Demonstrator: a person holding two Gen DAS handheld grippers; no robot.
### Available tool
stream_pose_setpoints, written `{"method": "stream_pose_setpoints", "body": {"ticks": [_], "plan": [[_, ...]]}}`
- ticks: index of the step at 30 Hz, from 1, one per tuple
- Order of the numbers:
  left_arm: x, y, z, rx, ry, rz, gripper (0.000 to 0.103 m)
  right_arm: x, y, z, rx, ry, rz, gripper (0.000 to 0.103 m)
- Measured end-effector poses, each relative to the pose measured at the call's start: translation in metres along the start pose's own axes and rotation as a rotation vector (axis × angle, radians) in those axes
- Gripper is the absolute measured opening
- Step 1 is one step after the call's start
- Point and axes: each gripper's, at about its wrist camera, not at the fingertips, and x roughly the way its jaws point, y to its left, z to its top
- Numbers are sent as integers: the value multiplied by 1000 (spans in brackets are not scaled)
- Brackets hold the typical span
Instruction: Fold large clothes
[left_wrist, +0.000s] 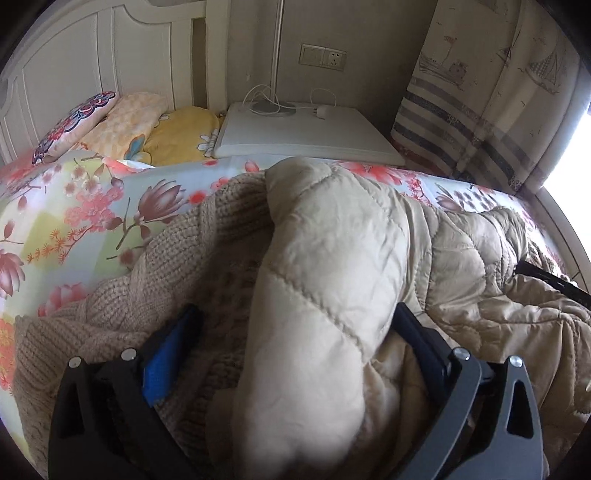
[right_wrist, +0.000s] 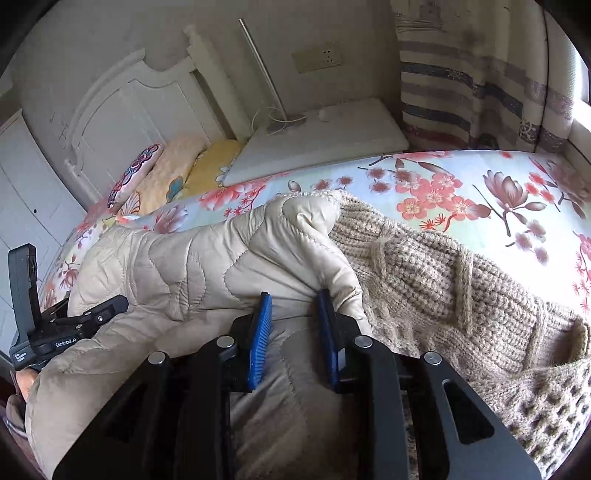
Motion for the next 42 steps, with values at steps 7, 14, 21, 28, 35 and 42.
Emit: {"method": "stream_pose_setpoints", "body": {"ticks": [7, 14, 21, 28, 35, 42], "plan": [[-67, -4, -6, -41, -184, 48, 101, -30, 4, -3, 10, -32, -19, 27], [-122, -48, -65, 112, -244, 44, 101, -122, 69, -51, -186, -145, 42, 73], [-90, -25, -87, 7, -60, 68, 101, -79, 62, -97, -228, 4, -84, 75], [-160, -43, -129, 81, -173, 175, 101, -155, 76, -109, -233, -140, -67, 74], [-136, -49, -190, 165, -42, 285, 101, -108, 72, -153, -276, 52, -212, 84], [-198, -61, -228, 202, -132, 248, 101, -176, 110, -167, -317, -73, -202, 86]]}}
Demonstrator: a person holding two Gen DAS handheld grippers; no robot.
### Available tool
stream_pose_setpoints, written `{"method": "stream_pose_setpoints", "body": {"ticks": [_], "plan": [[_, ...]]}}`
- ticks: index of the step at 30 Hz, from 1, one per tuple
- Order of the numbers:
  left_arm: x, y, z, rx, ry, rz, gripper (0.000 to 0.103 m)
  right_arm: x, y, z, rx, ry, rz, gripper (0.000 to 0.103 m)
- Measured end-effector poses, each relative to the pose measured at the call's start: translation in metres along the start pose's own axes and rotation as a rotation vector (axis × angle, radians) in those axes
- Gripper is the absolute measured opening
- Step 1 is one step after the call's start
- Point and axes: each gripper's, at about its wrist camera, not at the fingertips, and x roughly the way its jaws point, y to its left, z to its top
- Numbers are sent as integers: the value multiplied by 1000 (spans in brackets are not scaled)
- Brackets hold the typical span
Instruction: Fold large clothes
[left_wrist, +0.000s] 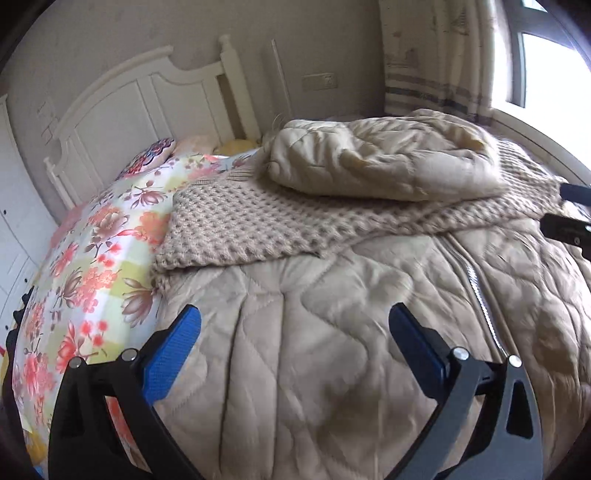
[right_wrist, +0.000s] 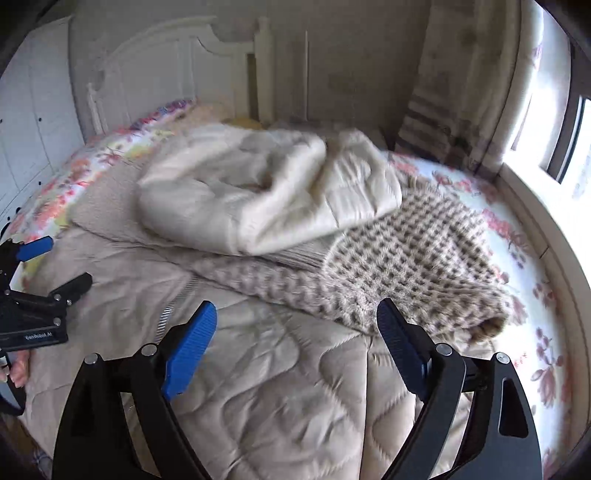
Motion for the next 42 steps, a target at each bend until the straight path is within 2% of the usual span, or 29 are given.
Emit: {"method": "stream_pose_setpoints", "body": {"ticks": [2, 4, 5, 7, 8, 9, 11, 17, 28, 32, 33, 34, 36, 37, 39, 40, 41, 42], "plan": [[1, -8, -12, 33, 22, 11, 101, -18, 8, -9, -31, -27, 15, 86], [18, -9, -25, 53, 63, 24, 101, -20, 11, -22, -44, -8, 2, 86], [16, -4, -30, 22, 31, 1, 101, -13, 9, -31, -42, 25, -9, 86], [20, 7, -31, -20, 52, -21, 101, 15, -1, -53, -25, 103, -44, 86], [20, 8, -34, -32, 57, -36, 101, 22, -7, -62, -11, 97, -28, 90], [20, 10, -34, -40, 59, -47, 101, 17, -16, -63, 36, 68, 31, 91], [22, 12, -35, -56, 67, -66, 101, 13, -26, -62, 75, 64, 63, 91], [23, 16, -34, -64, 68, -74, 101, 13, -14, -63, 18, 68, 3, 91], [26, 20, -34, -85, 83, -99, 101, 14, -18, -66, 49, 52, 25, 91], [7, 17, -35, -74, 63, -44, 101, 1, -12, -69, 64, 33, -59, 91], [-4, 14, -36, -68, 39, -61, 101, -5, -7, -70, 62, 34, -58, 91], [-17, 9, -37, -47, 6, -84, 101, -12, 0, -71, 51, 32, -41, 91], [-31, -2, -40, 8, -30, -67, 101, -33, 20, -72, -7, -8, 18, 91], [-32, -6, -42, 32, -35, -50, 101, -42, 30, -73, -45, -30, 39, 91], [-20, -17, -51, 80, 10, -27, 101, -51, 48, -76, -112, -40, 47, 91], [-10, -19, -57, 83, 47, -24, 101, -49, 55, -79, -143, -26, 41, 91], [-9, -13, -63, 31, 0, -50, 101, -43, 59, -84, -170, -4, 34, 91], [-7, -7, -67, -2, 6, -67, 101, -34, 62, -89, -181, 28, 27, 91]]}}
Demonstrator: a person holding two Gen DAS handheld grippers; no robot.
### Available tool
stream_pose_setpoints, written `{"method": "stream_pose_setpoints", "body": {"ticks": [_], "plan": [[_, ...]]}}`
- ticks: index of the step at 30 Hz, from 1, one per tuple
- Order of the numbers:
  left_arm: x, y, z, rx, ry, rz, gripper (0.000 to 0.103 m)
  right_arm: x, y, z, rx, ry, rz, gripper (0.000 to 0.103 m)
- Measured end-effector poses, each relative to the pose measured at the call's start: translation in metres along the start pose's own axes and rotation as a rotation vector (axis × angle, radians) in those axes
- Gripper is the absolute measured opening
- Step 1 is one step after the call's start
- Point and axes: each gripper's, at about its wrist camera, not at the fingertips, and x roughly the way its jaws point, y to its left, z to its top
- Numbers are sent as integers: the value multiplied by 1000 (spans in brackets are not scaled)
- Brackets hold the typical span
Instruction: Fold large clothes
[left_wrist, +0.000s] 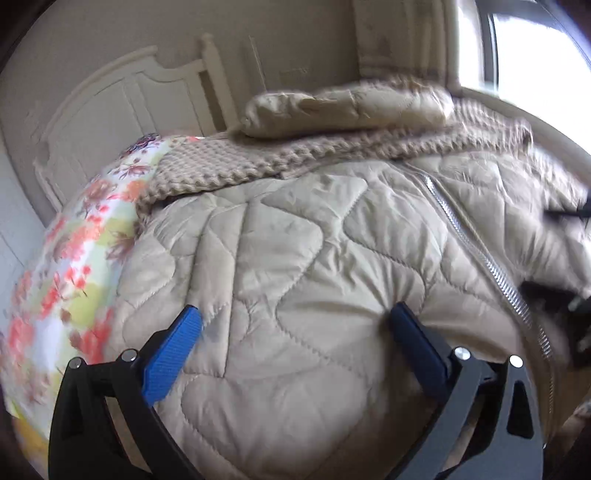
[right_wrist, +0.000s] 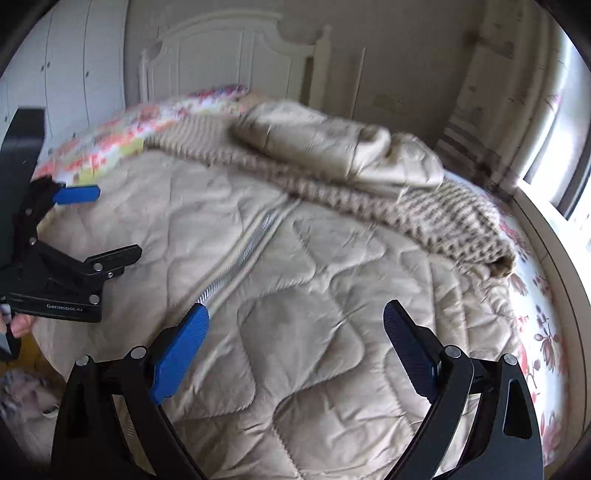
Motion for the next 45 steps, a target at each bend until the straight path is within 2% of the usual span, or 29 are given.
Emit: {"method": "stream_pose_setpoints", "body": {"ticks": [1, 3, 4, 6, 8, 11, 14, 16, 19, 22, 24, 25, 26, 29, 32, 36, 39, 43, 44, 45], "plan": [[1, 4, -1, -21, 4, -22, 101, 16, 0, -8, 7, 62, -1, 91], [-1, 8, -1, -12, 18, -20, 101, 20, -13, -18, 112, 35, 54, 97], [-4, 10, -1, -9, 17, -2, 101, 18, -15, -19, 112, 30, 55, 97], [-17, 19, -7, -29, -9, 20, 101, 10, -15, -17, 64, 37, 8, 96], [-28, 33, -18, -62, -22, 21, 101, -5, -24, -18, 65, 3, -37, 96], [-30, 56, -37, -120, 6, 40, 101, -21, -54, -31, 150, -17, -44, 96], [-33, 75, -54, -164, -8, 14, 101, -17, -87, -60, 221, 37, -113, 97], [-36, 82, -59, -178, 3, 24, 101, -24, -107, -81, 309, -2, -54, 98], [-55, 94, -66, -246, -17, 7, 101, -38, -107, -90, 287, -15, -104, 97], [-69, 92, -72, -218, -46, 30, 101, -54, -105, -96, 281, -34, -134, 97], [-66, 83, -79, -157, -18, 70, 101, -59, -100, -101, 275, -45, -145, 97], [-61, 81, -83, -139, 0, 81, 101, -58, -99, -104, 271, -40, -136, 97], [-63, 83, -88, -155, -30, 71, 101, -51, -94, -108, 259, -23, -119, 97], [-63, 92, -89, -205, 0, 32, 101, -52, -94, -119, 285, -47, -113, 98], [-76, 91, -87, -181, -31, 75, 101, -61, -93, -117, 262, -26, -138, 98], [-91, 88, -89, -141, -54, 65, 101, -89, -99, -125, 267, -80, -136, 98], [-89, 93, -96, -156, -37, 43, 101, -100, -124, -146, 338, -82, -144, 98], [-77, 100, -104, -205, -1, -10, 101, -105, -146, -176, 474, -83, -61, 95], [-75, 101, -106, -216, 6, -20, 101, -103, -148, -181, 495, -83, -39, 93], [-74, 102, -106, -221, 7, -26, 101, -101, -148, -184, 502, -83, -22, 85]]}}
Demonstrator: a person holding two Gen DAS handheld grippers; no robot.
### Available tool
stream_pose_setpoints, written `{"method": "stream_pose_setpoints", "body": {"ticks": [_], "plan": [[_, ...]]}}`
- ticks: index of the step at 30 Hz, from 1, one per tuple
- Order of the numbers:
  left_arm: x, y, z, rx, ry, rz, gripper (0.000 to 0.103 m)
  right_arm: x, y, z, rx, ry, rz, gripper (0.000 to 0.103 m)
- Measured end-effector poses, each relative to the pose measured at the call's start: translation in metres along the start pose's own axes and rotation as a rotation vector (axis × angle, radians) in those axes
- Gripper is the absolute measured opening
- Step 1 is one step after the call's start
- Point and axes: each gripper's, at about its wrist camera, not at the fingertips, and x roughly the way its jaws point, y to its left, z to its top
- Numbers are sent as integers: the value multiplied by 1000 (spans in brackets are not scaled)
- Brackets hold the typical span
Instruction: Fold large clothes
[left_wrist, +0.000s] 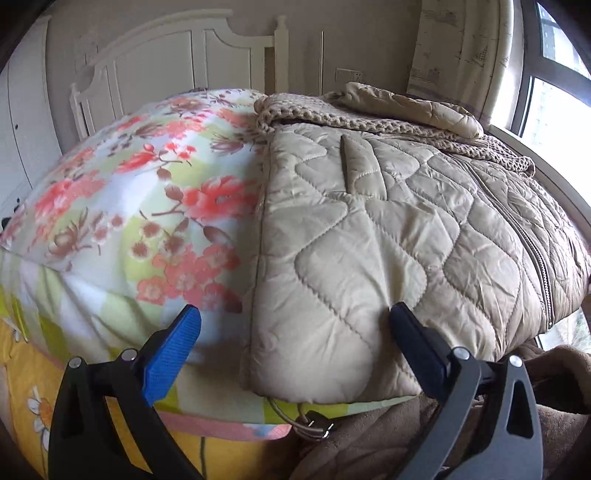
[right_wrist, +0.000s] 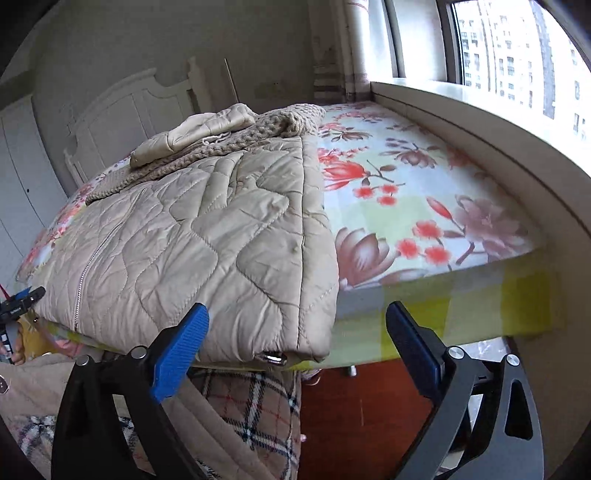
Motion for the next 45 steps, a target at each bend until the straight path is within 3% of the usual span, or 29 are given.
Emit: {"method": "stream_pose_setpoints", "body": {"ticks": [5, 7, 12, 18, 20, 22, 23, 24, 26, 27, 29, 33, 36, 42, 45], "plan": [[-2, 2, -3, 14, -4, -13, 101, 15, 9, -4, 2, 41, 68, 68], [-3, 4, -5, 21, -5, -23, 101, 17, 14, -4, -6, 36, 64, 68], [-6, 6, -8, 29, 9, -44, 101, 14, 7, -2, 26, 20, 68, 51], [-9, 8, -10, 10, 10, -61, 99, 18, 7, -2, 53, 17, 67, 51], [-13, 4, -11, 24, -2, -61, 86, 21, 6, -3, 66, 15, 70, 53], [-19, -2, -11, 51, -14, -94, 49, 21, 6, -3, 68, 11, 72, 54], [-20, -5, -10, 55, -5, -109, 43, 20, 6, -3, 65, 8, 71, 53], [-21, -7, -9, 55, -6, -118, 28, 20, 7, -3, 58, 3, 64, 52], [-27, -7, -7, 37, -36, -137, 18, 17, 12, -5, 21, -10, 48, 41], [-32, -7, -6, 32, -56, -142, 16, 14, 14, -6, 0, -20, 50, 27], [-43, -6, -1, 24, -96, -148, 15, 5, 20, -6, -33, -50, 48, 23], [-77, 6, 16, -47, -170, -224, 15, -12, 28, 2, -62, -93, 65, 21], [-111, 21, 22, -93, -217, -316, 14, -39, 32, 10, -54, -142, 127, 20], [-184, 71, 2, -196, -336, -523, 15, -141, 29, 9, -125, -286, 267, 20], [-204, 83, 9, -236, -389, -599, 15, -183, 35, 10, -172, -377, 308, 20]]}}
